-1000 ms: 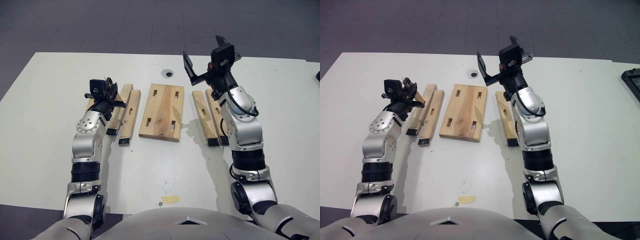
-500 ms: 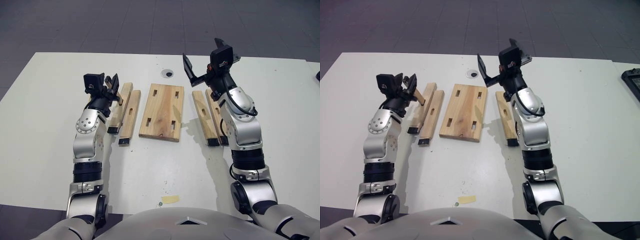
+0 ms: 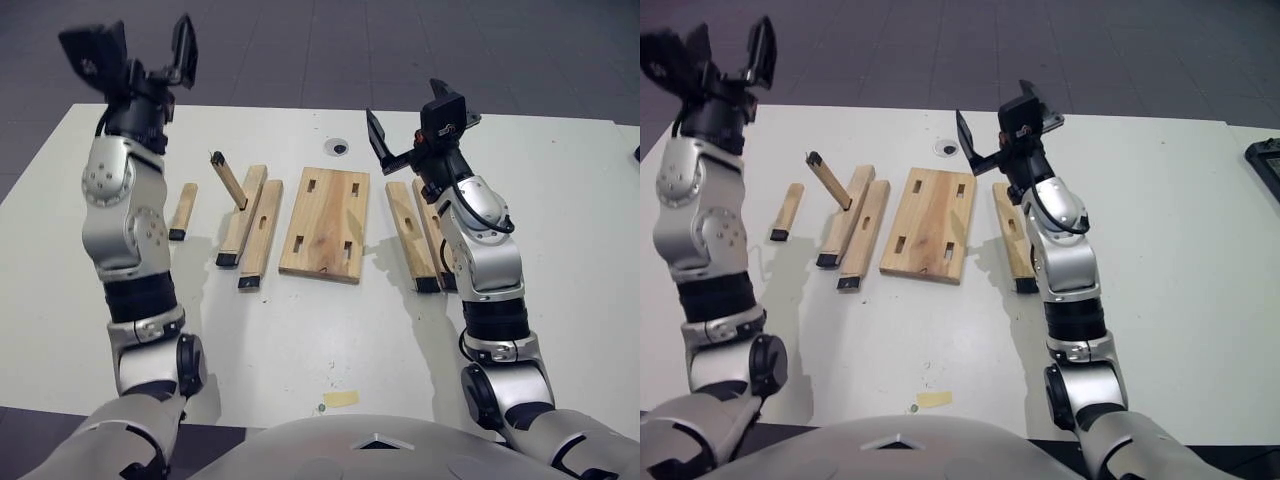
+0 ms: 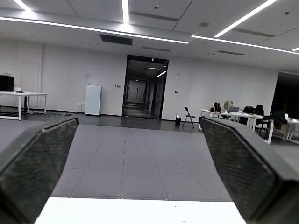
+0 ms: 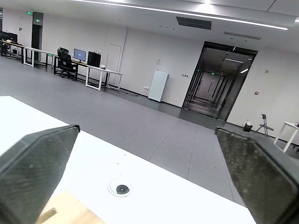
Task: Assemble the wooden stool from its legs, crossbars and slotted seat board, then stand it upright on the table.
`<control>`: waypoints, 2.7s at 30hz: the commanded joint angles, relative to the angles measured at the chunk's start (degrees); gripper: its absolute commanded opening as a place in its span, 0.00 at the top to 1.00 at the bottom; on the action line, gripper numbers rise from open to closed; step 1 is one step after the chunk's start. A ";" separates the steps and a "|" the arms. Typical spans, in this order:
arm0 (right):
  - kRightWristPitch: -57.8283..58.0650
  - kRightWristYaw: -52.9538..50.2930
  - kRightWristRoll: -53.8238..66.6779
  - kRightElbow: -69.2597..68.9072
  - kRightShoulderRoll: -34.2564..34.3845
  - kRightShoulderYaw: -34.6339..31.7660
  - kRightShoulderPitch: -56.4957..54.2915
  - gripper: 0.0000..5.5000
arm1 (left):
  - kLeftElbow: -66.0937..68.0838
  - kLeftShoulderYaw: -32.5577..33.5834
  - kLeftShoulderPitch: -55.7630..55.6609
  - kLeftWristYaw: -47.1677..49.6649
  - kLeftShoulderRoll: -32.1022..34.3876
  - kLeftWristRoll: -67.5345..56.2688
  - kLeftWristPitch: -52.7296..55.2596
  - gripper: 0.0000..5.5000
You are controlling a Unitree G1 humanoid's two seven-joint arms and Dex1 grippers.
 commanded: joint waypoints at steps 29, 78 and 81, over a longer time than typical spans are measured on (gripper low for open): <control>-1.50 0.06 -0.10 3.22 0.17 0.20 0.28 0.02 | 12.07 0.23 -3.33 2.11 -1.78 5.87 -13.22 0.02; -2.61 0.82 -0.32 6.76 -0.30 0.00 1.63 0.02 | 6.72 -6.17 4.97 6.75 1.30 21.08 -20.09 0.02; -2.65 0.60 -0.35 6.31 -0.52 -0.42 2.32 0.02 | -6.56 -3.64 13.22 6.71 0.97 20.59 -14.89 0.02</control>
